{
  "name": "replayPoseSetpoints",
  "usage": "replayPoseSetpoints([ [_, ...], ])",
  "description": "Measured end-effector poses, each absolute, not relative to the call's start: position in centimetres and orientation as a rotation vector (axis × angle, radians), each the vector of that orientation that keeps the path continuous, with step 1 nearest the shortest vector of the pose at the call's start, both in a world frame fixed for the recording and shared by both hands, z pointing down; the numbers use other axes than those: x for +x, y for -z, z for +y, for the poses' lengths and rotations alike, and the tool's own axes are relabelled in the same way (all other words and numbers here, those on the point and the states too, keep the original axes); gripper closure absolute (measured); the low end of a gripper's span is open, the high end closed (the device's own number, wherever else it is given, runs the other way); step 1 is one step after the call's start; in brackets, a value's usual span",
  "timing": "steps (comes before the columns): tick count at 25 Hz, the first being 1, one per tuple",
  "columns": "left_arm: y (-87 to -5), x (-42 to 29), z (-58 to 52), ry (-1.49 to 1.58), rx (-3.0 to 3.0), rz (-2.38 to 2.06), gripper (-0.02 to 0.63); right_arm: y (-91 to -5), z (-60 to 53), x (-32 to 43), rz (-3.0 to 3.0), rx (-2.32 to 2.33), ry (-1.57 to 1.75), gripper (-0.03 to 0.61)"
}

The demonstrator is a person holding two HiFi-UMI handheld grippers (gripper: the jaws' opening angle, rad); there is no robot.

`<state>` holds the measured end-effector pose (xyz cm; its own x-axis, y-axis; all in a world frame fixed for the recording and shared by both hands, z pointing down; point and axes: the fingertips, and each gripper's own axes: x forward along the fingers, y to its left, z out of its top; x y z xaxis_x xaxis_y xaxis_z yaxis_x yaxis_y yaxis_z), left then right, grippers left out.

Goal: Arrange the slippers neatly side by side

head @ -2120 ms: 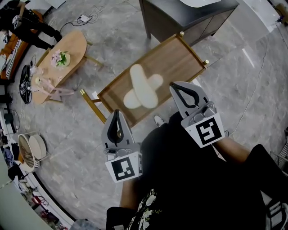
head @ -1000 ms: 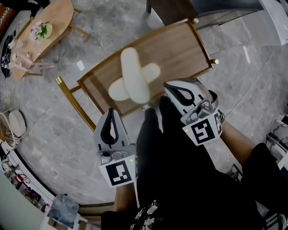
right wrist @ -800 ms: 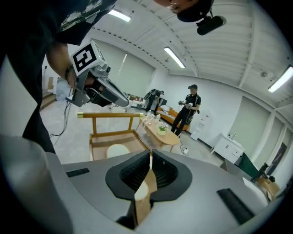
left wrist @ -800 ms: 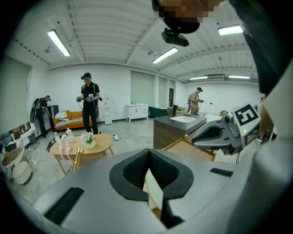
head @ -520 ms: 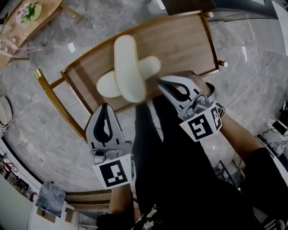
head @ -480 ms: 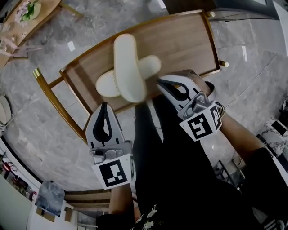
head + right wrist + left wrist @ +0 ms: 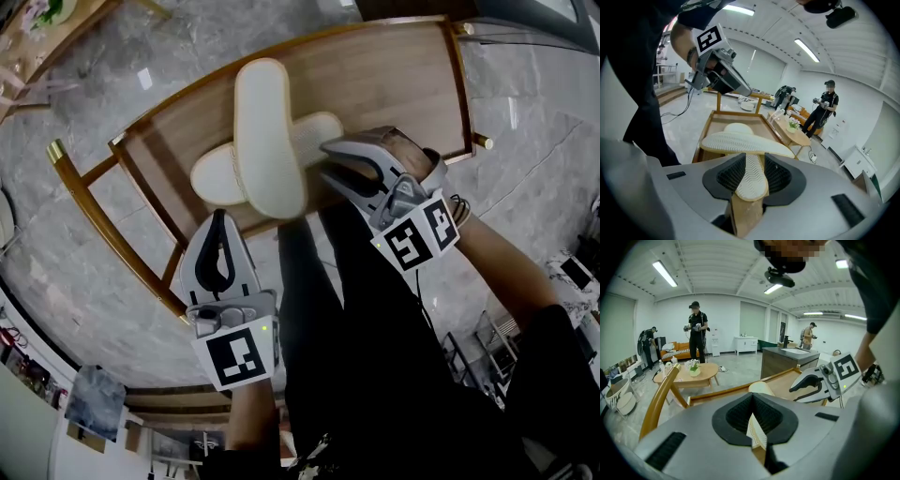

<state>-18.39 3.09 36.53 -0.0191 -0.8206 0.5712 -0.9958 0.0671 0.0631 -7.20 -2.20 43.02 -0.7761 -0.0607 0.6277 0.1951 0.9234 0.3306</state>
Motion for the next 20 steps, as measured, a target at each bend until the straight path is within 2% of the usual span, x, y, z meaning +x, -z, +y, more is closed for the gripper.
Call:
replayPoseSetpoints([
  [9,-38.2,-18.1,3.4,-0.499,1.764,-1.868,0.626,-46.1,-2.0,-8.7,-2.329,-0.289,0.707,0.472],
  [20,-38.9,-18.5,3.9,-0.493,1.739,-1.868,0.626,-47.0,-1.3,-10.8,-2.158,-0.548,1.229,0.474],
])
